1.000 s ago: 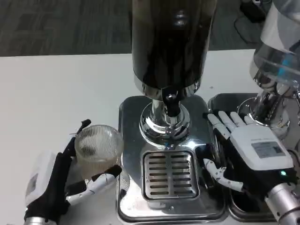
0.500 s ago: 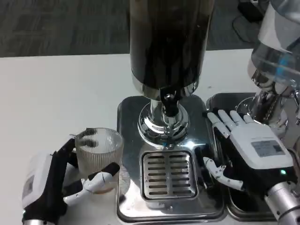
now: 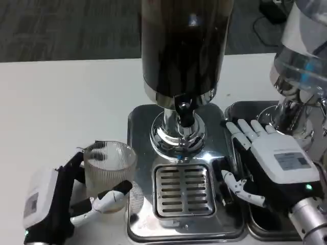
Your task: Grasp the cup under the faucet to collect the drink, then remove the cup.
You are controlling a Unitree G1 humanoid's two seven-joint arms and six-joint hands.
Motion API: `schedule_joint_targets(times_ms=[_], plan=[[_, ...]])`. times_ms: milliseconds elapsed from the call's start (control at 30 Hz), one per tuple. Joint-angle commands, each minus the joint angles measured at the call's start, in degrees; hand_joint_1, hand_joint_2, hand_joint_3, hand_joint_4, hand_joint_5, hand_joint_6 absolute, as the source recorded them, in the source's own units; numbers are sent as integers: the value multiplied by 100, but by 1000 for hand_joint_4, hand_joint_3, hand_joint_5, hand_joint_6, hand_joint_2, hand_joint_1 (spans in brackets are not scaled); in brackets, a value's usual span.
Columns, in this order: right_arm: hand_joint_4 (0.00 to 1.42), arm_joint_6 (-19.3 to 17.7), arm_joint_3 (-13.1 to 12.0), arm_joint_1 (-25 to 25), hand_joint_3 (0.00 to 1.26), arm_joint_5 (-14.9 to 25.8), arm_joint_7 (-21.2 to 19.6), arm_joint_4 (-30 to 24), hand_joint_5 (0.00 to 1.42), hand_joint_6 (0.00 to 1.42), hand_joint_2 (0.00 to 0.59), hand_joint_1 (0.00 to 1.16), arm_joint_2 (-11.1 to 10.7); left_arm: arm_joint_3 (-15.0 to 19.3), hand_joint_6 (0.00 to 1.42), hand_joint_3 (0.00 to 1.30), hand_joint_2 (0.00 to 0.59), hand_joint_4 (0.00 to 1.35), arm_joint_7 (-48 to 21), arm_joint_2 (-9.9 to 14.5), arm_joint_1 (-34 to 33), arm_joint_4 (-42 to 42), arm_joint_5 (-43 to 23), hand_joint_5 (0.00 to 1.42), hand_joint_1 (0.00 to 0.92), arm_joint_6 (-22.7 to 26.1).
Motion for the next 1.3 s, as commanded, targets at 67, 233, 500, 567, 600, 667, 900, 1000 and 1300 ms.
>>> schedule_joint_targets(times_ms=[67, 233, 500, 567, 600, 667, 900, 1000, 1300], plan=[[0, -3, -36, -46, 45, 4, -51, 24, 0, 29, 470, 230, 1, 38, 678, 363, 127, 432, 404, 37, 28, -167, 185, 670, 452, -43], [0, -5, -22, -50, 45, -1, -66, 54, 0, 32, 470, 227, 20, 56, 665, 363, 135, 432, 721, 31, 94, -238, 329, 669, 459, -41], [0, 20, -5, -41, 45, -16, -74, 77, 0, 34, 477, 228, 62, 39, 653, 363, 141, 432, 883, 55, 171, -295, 420, 669, 453, -67], [0, 40, -7, 3, 45, -20, -97, 51, 0, 34, 478, 228, 92, 19, 651, 363, 141, 432, 893, 78, 168, -311, 444, 669, 452, -101], [0, 44, -4, 17, 45, -22, -99, 40, 0, 34, 478, 229, 101, 5, 649, 363, 141, 432, 892, 90, 155, -318, 460, 669, 452, -118], [0, 58, 2, 29, 45, -38, -103, 28, 0, 34, 479, 229, 117, -17, 634, 363, 142, 425, 890, 111, 136, -328, 481, 669, 452, -144], [0, 152, 55, 35, 45, -122, -144, 14, 0, 34, 479, 229, 237, -208, 628, 366, 143, 426, 726, 214, -140, -208, 486, 669, 451, -360], [0, 154, 69, -21, 45, -120, -159, 45, 0, 34, 480, 230, 272, -349, 628, 372, 144, 432, 642, 244, -324, -89, 487, 669, 437, -474], [0, 296, -13, 46, 45, -144, -230, -22, 0, 34, 480, 239, 300, -640, 628, 372, 145, 432, 462, 205, -829, 267, 462, 669, 432, -672]])
